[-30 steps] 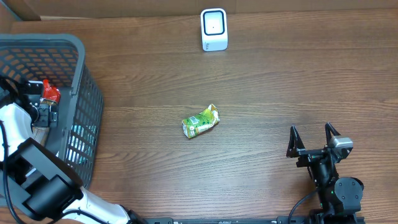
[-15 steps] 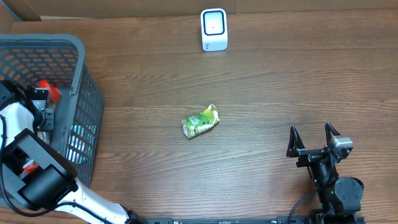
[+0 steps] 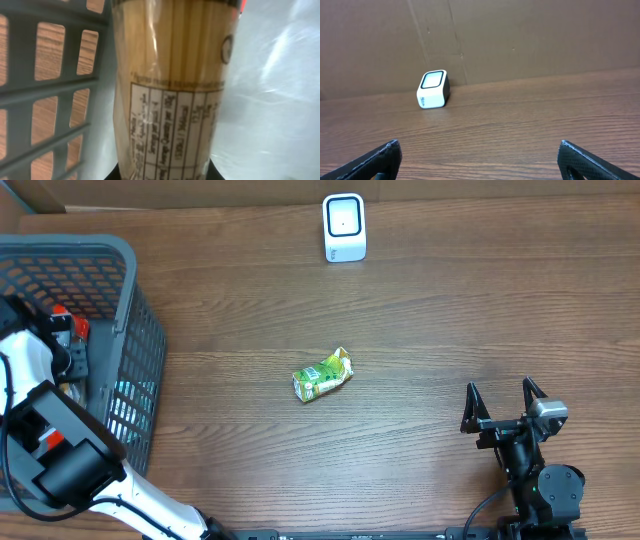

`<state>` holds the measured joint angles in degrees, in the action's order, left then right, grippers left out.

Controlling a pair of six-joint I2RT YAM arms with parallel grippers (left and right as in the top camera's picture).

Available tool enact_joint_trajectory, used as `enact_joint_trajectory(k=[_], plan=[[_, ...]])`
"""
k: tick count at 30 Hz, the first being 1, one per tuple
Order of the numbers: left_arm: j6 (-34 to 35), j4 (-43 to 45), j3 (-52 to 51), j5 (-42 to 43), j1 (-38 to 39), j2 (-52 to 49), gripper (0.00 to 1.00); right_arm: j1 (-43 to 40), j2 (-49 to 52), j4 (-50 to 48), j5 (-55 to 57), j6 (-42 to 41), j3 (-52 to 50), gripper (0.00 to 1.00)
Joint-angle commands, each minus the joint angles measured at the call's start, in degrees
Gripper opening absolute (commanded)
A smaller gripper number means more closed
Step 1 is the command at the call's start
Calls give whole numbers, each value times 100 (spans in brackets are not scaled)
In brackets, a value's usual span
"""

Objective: Scan the item barcode
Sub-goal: 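Grasp the red-capped spaghetti pack and lift it out of the basket, then lay the spaghetti pack on the table beside the snack bag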

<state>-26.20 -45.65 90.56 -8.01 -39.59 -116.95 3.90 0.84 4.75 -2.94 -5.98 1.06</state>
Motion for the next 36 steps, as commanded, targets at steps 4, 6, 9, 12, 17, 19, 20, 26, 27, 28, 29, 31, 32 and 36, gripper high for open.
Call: enact_joint_trajectory(k=[4,6,9,12,17,19,20,26,27,28,29,31,32,36], plan=[[1432,-442,1801,-133,540,553,4,44,-68,-20,33,-17,-61,100],[1515,-560,2116,-345,682,785,4,44,-68,-22,33,-17,-61,100],[1515,-597,2396,-356,846,1191,4,44,-66,-22,33,-17,-61,100],[1513,-562,2498,-356,1010,1602,4,44,-66,-22,33,-17,-61,100],[1510,-557,2498,-402,1158,2199,4,44,-66,-20,33,-15,-61,100],[1515,-562,2498,-400,1193,2382,4,44,-66,-22,33,-17,-61,100],[1532,-560,2498,-396,1202,2463,4,44,-68,-22,33,-17,-61,100],[1637,-756,2498,247,1552,3012,4,44,-66,-22,33,-17,-61,100],[1694,-870,2498,439,1657,3088,4,44,-66,-22,33,-17,-61,100],[1805,-1036,2498,667,1781,3163,4,44,-66,-22,33,-17,-61,100],[1952,-1215,2498,909,1906,3220,4,44,-66,-22,33,-17,-61,100],[2332,-1609,2498,1419,2179,3263,4,44,-66,-22,33,-17,-61,100],[2496,-1790,2492,1657,2326,3257,4,44,-66,-22,33,-17,-61,100],[2664,-2417,2159,1921,3329,2962,4,44,-66,-20,33,-17,-61,100]])
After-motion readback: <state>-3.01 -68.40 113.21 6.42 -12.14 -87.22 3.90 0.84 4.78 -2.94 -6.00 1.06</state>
